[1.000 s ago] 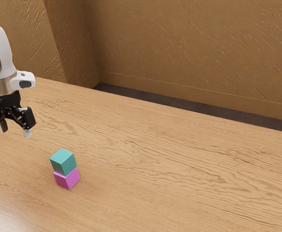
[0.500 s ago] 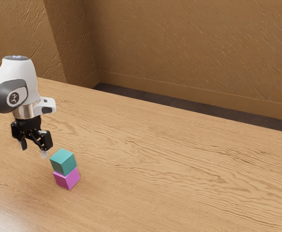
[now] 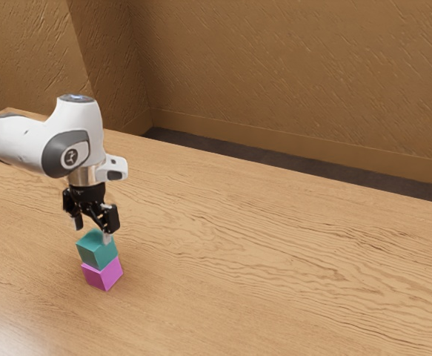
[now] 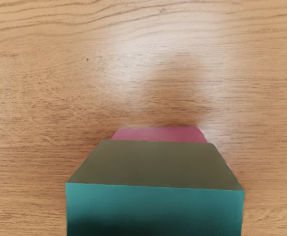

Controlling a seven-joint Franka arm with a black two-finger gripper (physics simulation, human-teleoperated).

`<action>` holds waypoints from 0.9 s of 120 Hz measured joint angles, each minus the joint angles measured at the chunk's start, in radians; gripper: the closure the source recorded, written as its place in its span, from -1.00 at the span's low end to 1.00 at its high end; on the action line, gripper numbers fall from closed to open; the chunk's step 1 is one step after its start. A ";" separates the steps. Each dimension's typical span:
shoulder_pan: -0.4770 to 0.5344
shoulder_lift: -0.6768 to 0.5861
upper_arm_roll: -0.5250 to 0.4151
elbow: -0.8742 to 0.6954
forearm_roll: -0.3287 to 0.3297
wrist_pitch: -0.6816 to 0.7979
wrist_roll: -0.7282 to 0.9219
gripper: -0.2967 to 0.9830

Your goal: Pick up the blue block with one arm, and put the blue block on the table with one arm

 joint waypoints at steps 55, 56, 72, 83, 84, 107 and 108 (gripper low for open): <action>0.024 0.080 0.013 -0.005 -0.056 0.041 -0.021 -0.53; 0.025 0.081 0.013 -0.005 -0.056 0.042 -0.022 -0.53; 0.010 0.092 0.013 -0.004 -0.050 0.051 -0.025 -0.25; 0.006 0.094 0.011 -0.002 -0.047 0.054 -0.027 -0.14; 0.006 0.094 0.011 -0.002 -0.047 0.055 -0.028 -0.14; -0.013 0.089 0.009 0.063 -0.027 0.057 -0.032 -0.02; -0.016 0.089 0.009 0.066 -0.026 0.057 -0.032 -0.02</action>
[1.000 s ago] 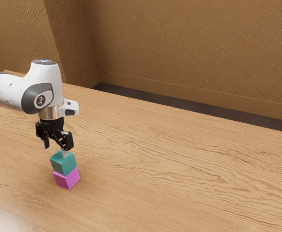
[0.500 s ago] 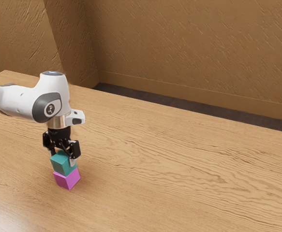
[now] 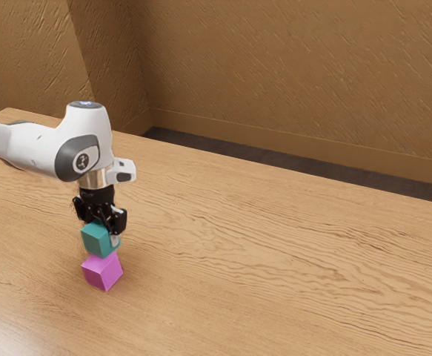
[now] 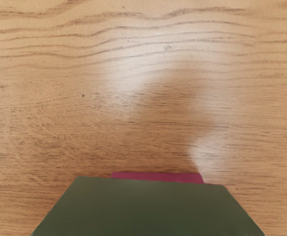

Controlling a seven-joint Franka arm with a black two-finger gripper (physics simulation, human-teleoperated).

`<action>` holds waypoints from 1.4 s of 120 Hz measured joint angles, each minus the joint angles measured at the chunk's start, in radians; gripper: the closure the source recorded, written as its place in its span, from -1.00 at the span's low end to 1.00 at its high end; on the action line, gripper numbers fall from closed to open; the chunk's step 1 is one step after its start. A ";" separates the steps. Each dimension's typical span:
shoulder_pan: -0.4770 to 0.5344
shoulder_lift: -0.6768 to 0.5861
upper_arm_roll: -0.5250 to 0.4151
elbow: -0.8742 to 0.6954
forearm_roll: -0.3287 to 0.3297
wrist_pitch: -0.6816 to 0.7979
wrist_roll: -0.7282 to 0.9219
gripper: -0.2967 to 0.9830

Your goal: Pick up the blue block with one arm, and put the blue block on the table with one arm

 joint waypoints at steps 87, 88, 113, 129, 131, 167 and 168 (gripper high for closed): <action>-0.145 0.198 -0.010 0.204 -0.014 -0.005 -0.011 -0.37; -0.145 0.198 -0.010 0.206 -0.013 -0.005 -0.011 -0.37; -0.150 0.156 0.001 0.330 0.006 -0.086 -0.007 -0.48; -0.147 0.130 0.005 0.479 0.037 -0.213 -0.001 -0.50; -0.147 0.129 0.005 0.501 0.042 -0.231 0.001 -0.51; -0.184 0.048 -0.002 0.739 0.076 -0.530 0.007 -0.53; -0.185 0.045 -0.002 0.738 0.078 -0.536 0.006 -0.53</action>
